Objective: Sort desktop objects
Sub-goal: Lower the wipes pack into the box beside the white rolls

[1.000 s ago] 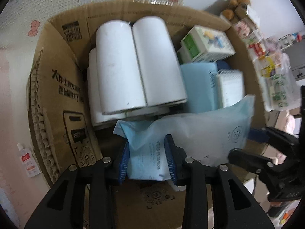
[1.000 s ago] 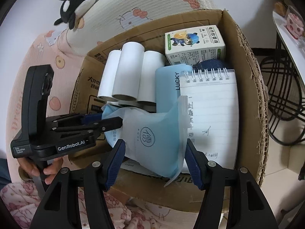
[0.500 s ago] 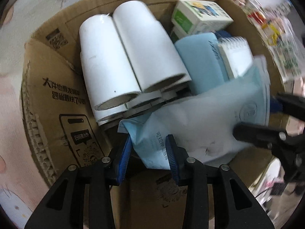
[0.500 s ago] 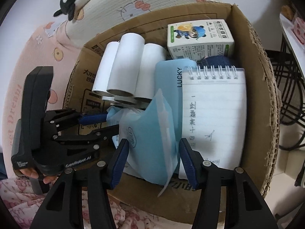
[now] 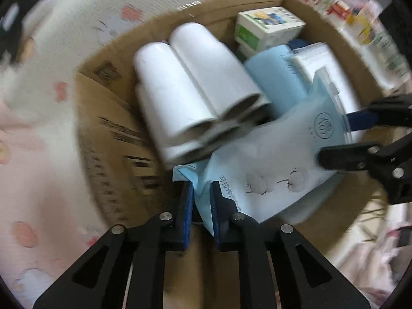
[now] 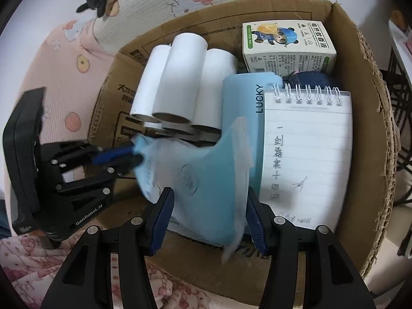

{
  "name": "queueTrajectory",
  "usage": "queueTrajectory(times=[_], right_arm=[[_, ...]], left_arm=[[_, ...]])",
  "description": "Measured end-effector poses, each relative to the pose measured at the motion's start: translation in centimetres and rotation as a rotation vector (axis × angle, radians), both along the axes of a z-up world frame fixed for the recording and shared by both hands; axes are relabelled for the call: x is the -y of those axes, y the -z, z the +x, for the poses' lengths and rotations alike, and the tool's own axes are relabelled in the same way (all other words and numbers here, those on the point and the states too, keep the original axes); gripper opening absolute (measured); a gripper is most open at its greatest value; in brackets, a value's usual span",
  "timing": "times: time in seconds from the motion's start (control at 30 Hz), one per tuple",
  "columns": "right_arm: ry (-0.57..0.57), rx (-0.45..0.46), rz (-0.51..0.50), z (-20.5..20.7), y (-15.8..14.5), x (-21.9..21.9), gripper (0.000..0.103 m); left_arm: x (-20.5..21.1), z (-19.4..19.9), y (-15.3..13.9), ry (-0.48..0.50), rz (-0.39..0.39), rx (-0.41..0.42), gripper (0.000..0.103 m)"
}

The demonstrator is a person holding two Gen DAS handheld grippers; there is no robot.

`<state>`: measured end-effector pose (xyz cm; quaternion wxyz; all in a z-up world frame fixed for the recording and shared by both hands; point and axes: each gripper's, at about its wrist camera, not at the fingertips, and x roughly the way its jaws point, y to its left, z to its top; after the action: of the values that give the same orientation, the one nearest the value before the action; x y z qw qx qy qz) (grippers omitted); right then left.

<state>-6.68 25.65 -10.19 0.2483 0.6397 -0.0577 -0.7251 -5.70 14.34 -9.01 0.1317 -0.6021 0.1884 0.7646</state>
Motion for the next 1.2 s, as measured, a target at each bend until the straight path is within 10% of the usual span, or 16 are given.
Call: queueTrajectory(times=[0.5, 0.63, 1.2], right_arm=[[-0.094, 0.045, -0.025, -0.7, 0.9, 2.9, 0.047], [-0.147, 0.045, 0.056, -0.5, 2.2, 4.3, 0.030], [-0.215, 0.049, 0.191, -0.9, 1.3, 5.9, 0.030]], left_arm=[[1.5, 0.0, -1.9, -0.042, 0.139, 0.001, 0.025], [2.2, 0.2, -2.5, -0.055, 0.156, -0.020, 0.020], [1.7, -0.8, -0.8, 0.030, 0.237, 0.093, 0.020]])
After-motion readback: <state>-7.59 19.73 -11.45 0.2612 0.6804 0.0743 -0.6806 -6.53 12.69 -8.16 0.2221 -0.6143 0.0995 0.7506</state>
